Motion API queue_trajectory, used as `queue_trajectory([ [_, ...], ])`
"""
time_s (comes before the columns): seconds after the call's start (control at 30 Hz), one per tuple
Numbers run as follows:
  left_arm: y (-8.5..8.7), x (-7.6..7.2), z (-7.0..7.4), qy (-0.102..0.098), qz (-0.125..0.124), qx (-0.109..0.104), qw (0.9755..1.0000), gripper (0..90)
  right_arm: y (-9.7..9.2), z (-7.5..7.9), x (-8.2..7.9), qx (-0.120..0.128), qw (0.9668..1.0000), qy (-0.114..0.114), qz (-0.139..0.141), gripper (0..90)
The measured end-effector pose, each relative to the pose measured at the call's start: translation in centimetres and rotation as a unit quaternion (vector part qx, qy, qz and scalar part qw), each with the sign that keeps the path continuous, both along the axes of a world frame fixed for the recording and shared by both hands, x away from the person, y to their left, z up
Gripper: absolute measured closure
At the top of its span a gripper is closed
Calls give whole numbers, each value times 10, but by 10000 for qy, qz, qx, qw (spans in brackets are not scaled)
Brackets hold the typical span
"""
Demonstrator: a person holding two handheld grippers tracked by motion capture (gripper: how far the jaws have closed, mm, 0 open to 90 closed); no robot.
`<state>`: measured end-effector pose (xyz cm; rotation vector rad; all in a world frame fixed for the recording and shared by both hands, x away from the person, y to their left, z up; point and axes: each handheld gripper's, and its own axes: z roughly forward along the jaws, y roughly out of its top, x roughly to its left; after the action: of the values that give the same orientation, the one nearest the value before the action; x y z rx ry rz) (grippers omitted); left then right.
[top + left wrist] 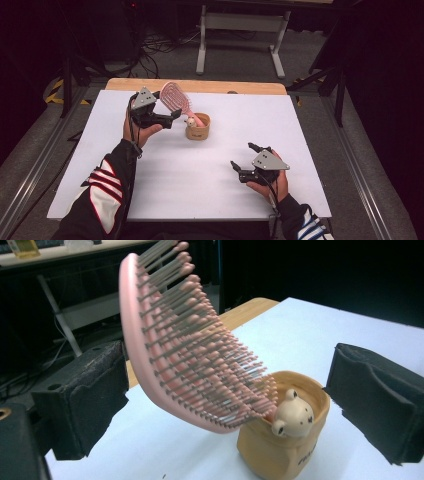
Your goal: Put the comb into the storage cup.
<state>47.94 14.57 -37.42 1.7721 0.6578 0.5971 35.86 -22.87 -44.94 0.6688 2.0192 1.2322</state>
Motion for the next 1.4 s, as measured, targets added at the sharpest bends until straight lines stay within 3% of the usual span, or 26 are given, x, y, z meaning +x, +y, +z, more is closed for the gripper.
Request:
queue_trajectory([
  [0.3, 2, -12, -5, -134, -124, 281, 9994, 51, 3, 1, -2, 19, 10000, -61, 42, 159],
  [0.83, 4, -27, -19, -230, -220, 486, 9983, 60, 5, 2, -5, 31, 9999, -132, 55, 141],
  [1.4, 11, -44, -34, -296, -291, 474, 9980, 67, 5, 3, -6, 60, 9998, -178, 44, 134],
])
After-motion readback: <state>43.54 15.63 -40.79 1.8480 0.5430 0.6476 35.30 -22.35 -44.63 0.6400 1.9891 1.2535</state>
